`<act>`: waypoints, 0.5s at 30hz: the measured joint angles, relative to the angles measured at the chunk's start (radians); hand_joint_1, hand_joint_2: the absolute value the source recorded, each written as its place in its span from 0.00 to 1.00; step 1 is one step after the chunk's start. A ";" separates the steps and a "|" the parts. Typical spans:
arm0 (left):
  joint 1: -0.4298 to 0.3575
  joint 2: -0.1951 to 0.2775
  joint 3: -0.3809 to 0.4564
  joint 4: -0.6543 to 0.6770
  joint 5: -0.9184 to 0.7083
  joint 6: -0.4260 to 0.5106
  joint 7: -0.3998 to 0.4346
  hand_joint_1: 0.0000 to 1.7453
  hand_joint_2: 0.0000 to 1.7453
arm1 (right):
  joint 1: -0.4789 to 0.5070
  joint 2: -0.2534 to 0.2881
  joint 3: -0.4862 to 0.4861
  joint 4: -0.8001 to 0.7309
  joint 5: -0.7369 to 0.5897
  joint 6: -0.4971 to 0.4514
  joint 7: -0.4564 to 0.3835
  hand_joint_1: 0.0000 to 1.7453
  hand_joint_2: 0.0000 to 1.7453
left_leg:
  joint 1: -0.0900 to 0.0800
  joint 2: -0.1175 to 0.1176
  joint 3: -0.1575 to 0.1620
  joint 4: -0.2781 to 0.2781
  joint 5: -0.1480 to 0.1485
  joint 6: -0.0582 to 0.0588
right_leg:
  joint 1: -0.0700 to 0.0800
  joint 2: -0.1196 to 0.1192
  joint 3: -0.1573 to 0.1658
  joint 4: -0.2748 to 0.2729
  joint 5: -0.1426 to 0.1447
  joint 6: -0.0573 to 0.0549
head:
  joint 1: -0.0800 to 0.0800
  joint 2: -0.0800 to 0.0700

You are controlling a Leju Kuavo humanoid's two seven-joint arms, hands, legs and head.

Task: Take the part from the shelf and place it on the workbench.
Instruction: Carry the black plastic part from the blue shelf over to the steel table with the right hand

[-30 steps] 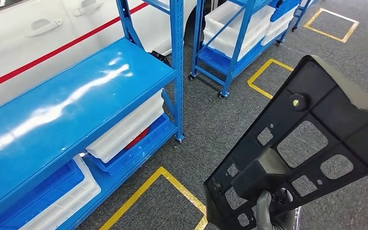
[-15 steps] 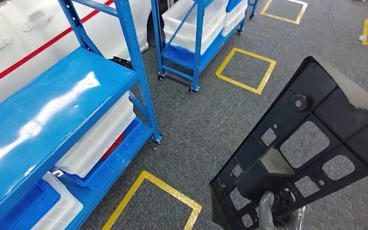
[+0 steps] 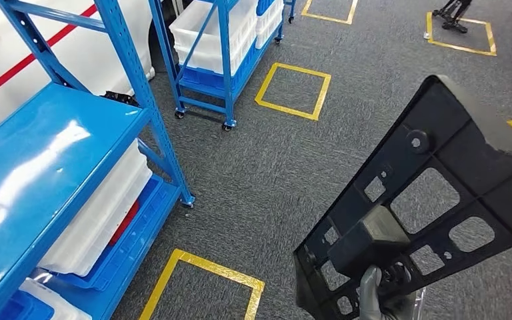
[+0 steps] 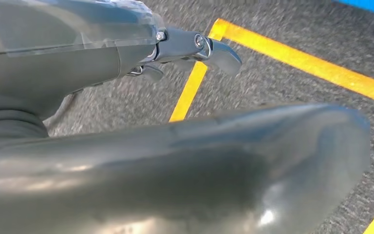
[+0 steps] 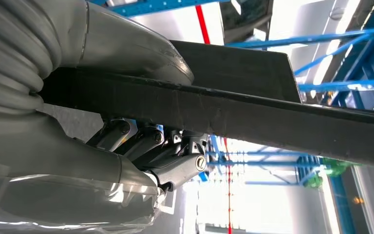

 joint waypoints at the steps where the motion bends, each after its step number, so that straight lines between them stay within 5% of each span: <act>1: 0.001 0.000 -0.002 0.000 0.000 -0.001 0.000 0.00 0.00 | 0.001 0.000 0.000 -0.002 0.000 0.001 0.000 1.00 1.00 | 0.000 0.014 -0.001 -0.004 0.003 0.006 | 0.001 -0.032 -0.021 0.044 -0.028 0.002 | 0.001 0.000; 3: 0.005 0.000 -0.004 0.000 -0.001 -0.002 -0.001 0.00 0.00 | 0.003 0.000 0.000 -0.005 -0.001 0.008 0.000 1.00 1.00 | -0.006 0.045 -0.004 -0.006 0.005 0.010 | 0.002 -0.079 -0.080 0.168 -0.092 0.007 | 0.003 0.000; 5: 0.007 0.000 -0.005 0.000 -0.001 -0.002 0.000 0.00 0.00 | 0.007 0.000 -0.001 -0.006 -0.002 0.017 0.000 1.00 1.00 | -0.009 0.077 -0.006 -0.005 0.004 0.010 | 0.000 -0.093 -0.105 0.233 -0.108 0.010 | 0.003 0.000; 7: 0.005 0.000 -0.005 0.001 -0.001 0.000 0.002 0.00 0.00 | 0.010 0.000 -0.001 -0.006 -0.003 0.026 0.000 1.00 1.00 | -0.010 0.104 -0.004 -0.005 0.001 0.007 | 0.001 -0.109 -0.054 0.151 -0.058 0.007 | 0.003 0.000; 9: 0.004 0.000 -0.005 0.001 -0.001 0.001 0.003 0.00 0.00 | 0.011 0.000 -0.002 -0.008 -0.002 0.033 0.000 1.00 1.00 | -0.014 0.126 0.001 -0.004 -0.004 0.001 | 0.008 -0.153 0.023 0.014 -0.014 -0.003 | 0.002 0.000; 11: 0.004 -0.001 -0.005 0.001 -0.001 0.001 0.004 0.00 0.00 | 0.013 0.001 -0.004 -0.011 -0.002 0.036 0.000 1.00 1.00 | -0.018 0.144 0.006 -0.004 -0.008 -0.007 | 0.017 -0.174 0.051 -0.043 -0.006 -0.016 | 0.002 0.000; 13: 0.001 -0.002 -0.005 0.001 0.000 0.001 0.005 0.00 0.00 | 0.020 0.002 -0.008 -0.017 -0.001 0.038 0.000 1.00 1.00 | -0.018 0.159 0.010 -0.005 -0.011 -0.016 | 0.017 -0.150 0.049 -0.047 -0.002 -0.028 | 0.002 0.000; 15: -0.002 -0.003 -0.005 0.001 0.001 0.002 0.006 0.00 0.00 | 0.028 0.004 -0.011 -0.024 0.000 0.040 0.000 1.00 1.00 | -0.015 0.129 0.003 0.019 -0.034 -0.026 | 0.011 -0.128 0.051 -0.057 0.005 -0.039 | 0.000 0.000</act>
